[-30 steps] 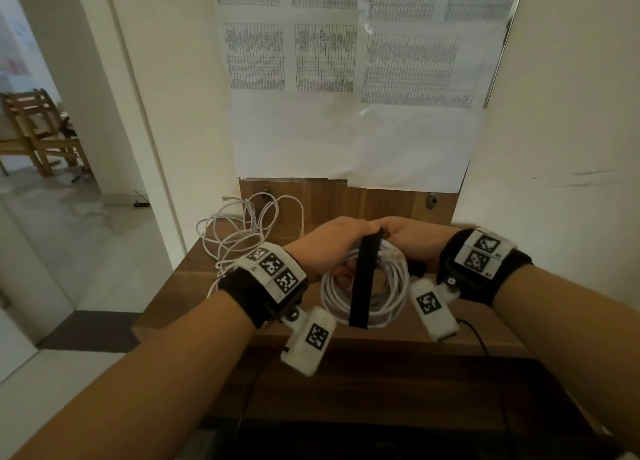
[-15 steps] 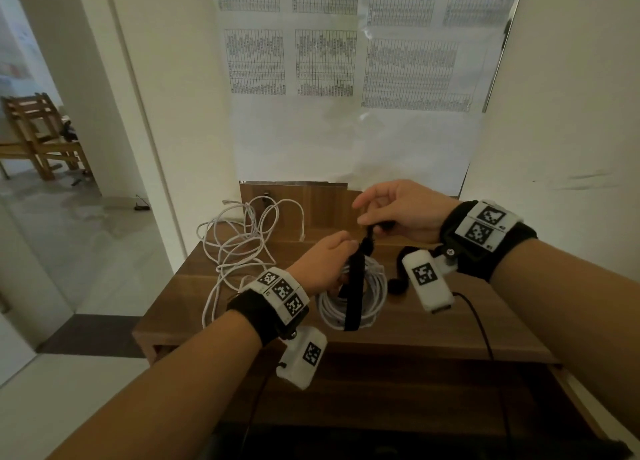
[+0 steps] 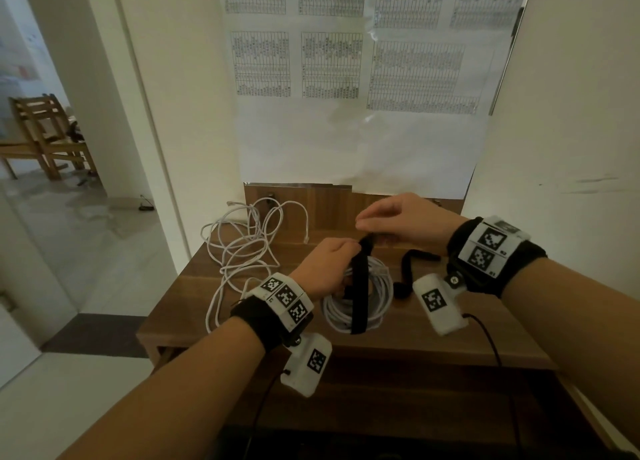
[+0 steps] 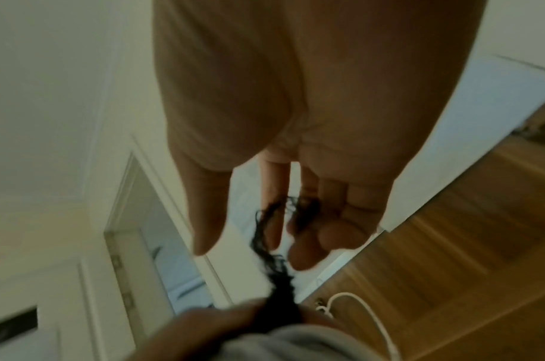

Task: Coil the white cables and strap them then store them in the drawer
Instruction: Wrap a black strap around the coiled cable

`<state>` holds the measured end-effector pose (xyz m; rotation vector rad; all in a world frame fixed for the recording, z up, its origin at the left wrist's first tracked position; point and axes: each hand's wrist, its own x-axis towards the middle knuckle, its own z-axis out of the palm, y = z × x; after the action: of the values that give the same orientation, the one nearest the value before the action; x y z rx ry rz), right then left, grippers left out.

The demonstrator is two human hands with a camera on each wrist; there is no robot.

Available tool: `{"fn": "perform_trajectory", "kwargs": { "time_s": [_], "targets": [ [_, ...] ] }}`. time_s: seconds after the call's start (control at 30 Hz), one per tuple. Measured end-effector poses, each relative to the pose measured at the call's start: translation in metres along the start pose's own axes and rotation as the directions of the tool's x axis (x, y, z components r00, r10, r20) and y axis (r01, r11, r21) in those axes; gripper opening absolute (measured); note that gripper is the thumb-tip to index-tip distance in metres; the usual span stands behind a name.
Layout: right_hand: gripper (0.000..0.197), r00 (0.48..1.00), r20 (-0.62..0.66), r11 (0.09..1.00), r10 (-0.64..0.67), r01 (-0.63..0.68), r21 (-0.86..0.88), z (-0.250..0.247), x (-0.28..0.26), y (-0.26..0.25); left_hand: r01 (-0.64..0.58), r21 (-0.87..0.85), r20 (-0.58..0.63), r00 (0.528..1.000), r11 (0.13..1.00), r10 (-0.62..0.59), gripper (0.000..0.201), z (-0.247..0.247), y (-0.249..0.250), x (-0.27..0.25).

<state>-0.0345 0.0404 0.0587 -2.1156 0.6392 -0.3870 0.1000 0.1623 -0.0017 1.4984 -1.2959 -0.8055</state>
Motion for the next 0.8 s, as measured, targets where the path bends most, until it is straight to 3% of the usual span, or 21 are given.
{"fn": "perform_trajectory", "kwargs": {
  "time_s": [0.1,0.23,0.3,0.37,0.43,0.53,0.6,0.67,0.8],
  "targets": [
    [0.023,0.997,0.08,0.974,-0.007,0.025,-0.225,0.002,-0.004,0.006,0.007,-0.01,-0.028,1.0,1.0,-0.008,0.033,-0.001,0.001,0.001],
    [0.008,0.998,-0.001,0.963,-0.064,0.062,-0.264,0.003,-0.004,0.008,0.002,0.035,-0.018,1.0,0.999,-0.001,0.035,-0.001,0.006,0.002],
    [0.008,0.995,-0.044,0.948,-0.091,0.073,-0.309,0.006,-0.003,0.006,0.061,0.025,-0.061,0.996,0.998,-0.06,0.033,0.001,0.005,0.002],
    [0.01,0.977,-0.186,0.971,-0.1,0.056,-0.232,0.004,0.0,0.005,0.127,-0.004,-0.077,0.989,0.992,-0.127,0.031,0.004,0.003,0.0],
    [0.013,0.93,-0.363,0.998,-0.066,0.059,-0.031,-0.005,-0.001,0.0,0.15,0.013,-0.087,0.985,0.989,-0.148,0.031,0.006,-0.003,-0.002],
    [0.011,0.921,-0.38,0.985,-0.08,0.131,0.112,-0.003,-0.006,-0.012,0.167,0.014,-0.062,0.984,0.986,-0.166,0.03,0.007,-0.006,0.0],
    [0.009,0.936,-0.293,0.979,-0.196,0.171,-0.11,0.014,-0.012,-0.014,0.178,-0.054,-0.094,0.979,0.983,-0.182,0.033,0.009,-0.003,0.004],
    [0.011,0.919,-0.198,0.883,-0.341,0.241,-0.402,0.031,-0.018,-0.011,0.194,-0.182,-0.147,0.964,0.964,-0.222,0.033,0.01,0.0,0.008],
    [0.01,0.851,-0.143,0.781,-0.505,0.38,-0.496,0.036,-0.026,-0.005,0.234,-0.409,-0.135,0.94,0.882,-0.312,0.03,0.001,0.005,0.006]
  ]
}}
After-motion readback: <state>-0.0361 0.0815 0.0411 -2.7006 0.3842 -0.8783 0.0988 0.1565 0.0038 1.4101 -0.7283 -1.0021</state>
